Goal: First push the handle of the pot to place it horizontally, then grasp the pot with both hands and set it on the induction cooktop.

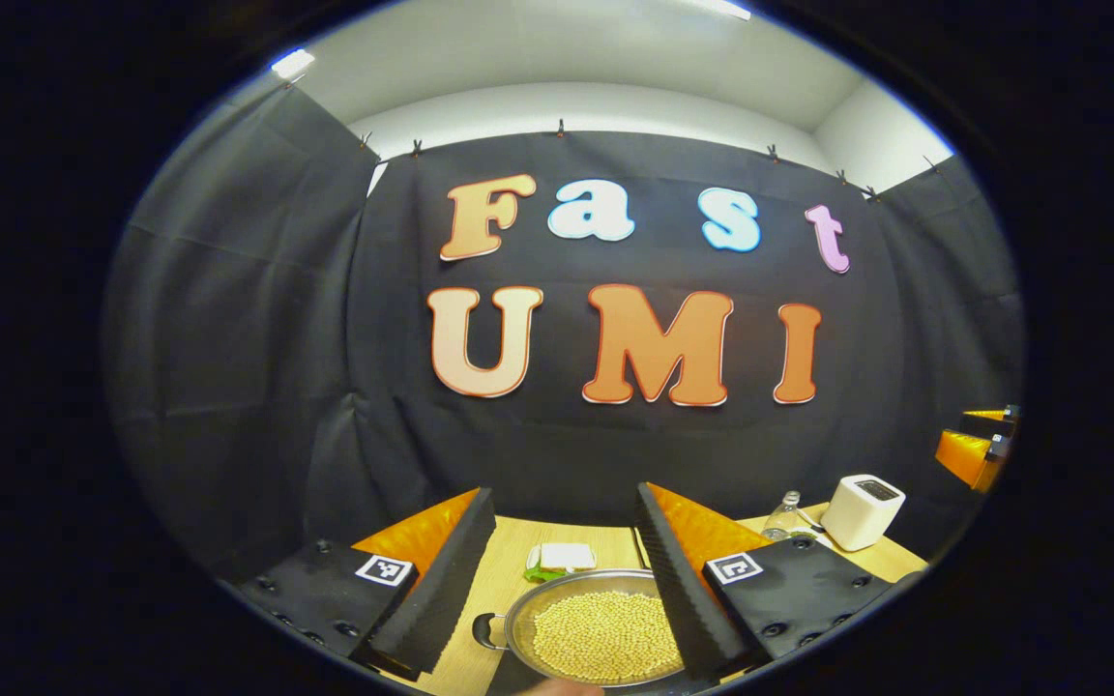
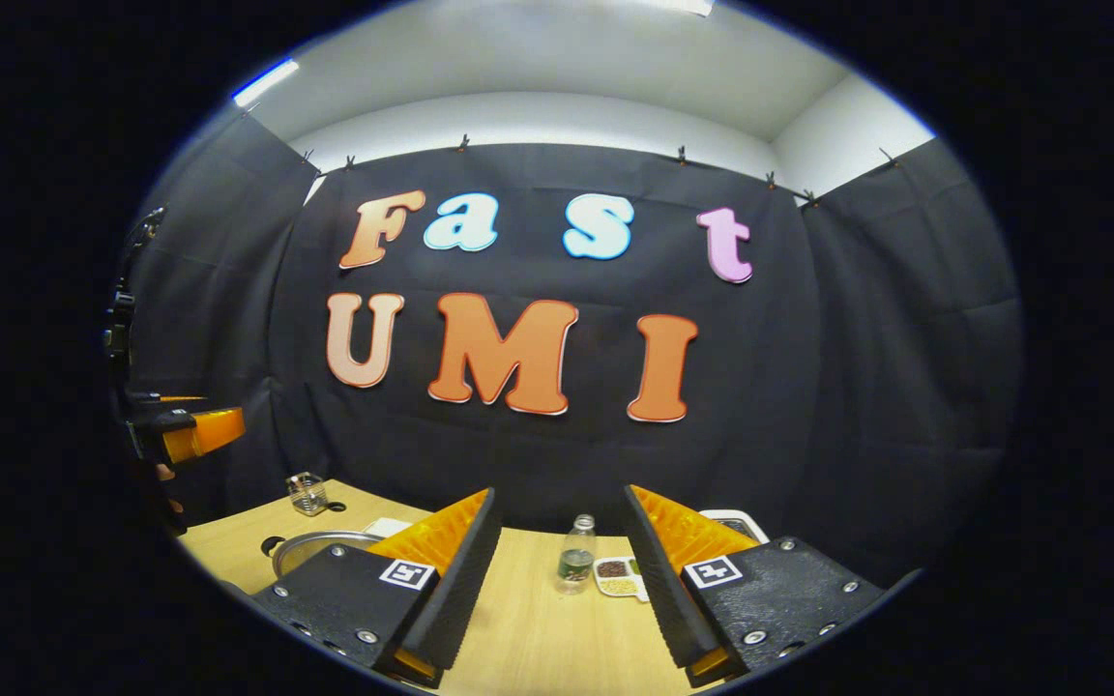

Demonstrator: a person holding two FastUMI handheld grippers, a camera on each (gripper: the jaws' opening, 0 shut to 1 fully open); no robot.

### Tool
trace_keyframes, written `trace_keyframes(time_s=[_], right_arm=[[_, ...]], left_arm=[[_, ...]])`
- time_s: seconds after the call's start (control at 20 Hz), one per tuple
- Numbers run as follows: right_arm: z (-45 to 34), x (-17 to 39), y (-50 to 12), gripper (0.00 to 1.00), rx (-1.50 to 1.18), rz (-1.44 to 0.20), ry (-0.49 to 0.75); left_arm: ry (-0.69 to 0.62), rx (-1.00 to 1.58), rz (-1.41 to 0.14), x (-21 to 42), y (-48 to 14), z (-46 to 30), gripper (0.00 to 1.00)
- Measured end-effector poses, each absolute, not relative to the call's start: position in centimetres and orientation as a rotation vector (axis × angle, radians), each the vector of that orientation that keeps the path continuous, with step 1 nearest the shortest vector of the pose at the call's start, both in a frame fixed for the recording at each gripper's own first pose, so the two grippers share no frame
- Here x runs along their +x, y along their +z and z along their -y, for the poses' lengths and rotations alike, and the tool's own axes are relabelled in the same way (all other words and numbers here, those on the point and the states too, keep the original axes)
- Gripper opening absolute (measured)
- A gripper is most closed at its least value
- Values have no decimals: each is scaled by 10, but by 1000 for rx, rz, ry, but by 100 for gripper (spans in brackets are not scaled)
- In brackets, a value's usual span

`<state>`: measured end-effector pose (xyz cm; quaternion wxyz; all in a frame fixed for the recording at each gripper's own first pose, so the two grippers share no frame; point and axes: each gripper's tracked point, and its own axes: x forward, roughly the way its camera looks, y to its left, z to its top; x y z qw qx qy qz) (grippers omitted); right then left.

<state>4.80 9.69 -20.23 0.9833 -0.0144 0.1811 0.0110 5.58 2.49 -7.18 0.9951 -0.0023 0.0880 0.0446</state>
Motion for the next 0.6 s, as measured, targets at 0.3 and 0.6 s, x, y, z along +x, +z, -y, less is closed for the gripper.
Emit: trace_keyframes(time_s=[0.3, 0.6], right_arm=[[-55, 35, -139, 89, -26, -248, -8], [-27, 24, -121, 90, -41, -220, -49]], left_arm=[[40, -37, -84, 28, -7, 14, 93], [33, -53, -12, 15, 34, 23, 94]])
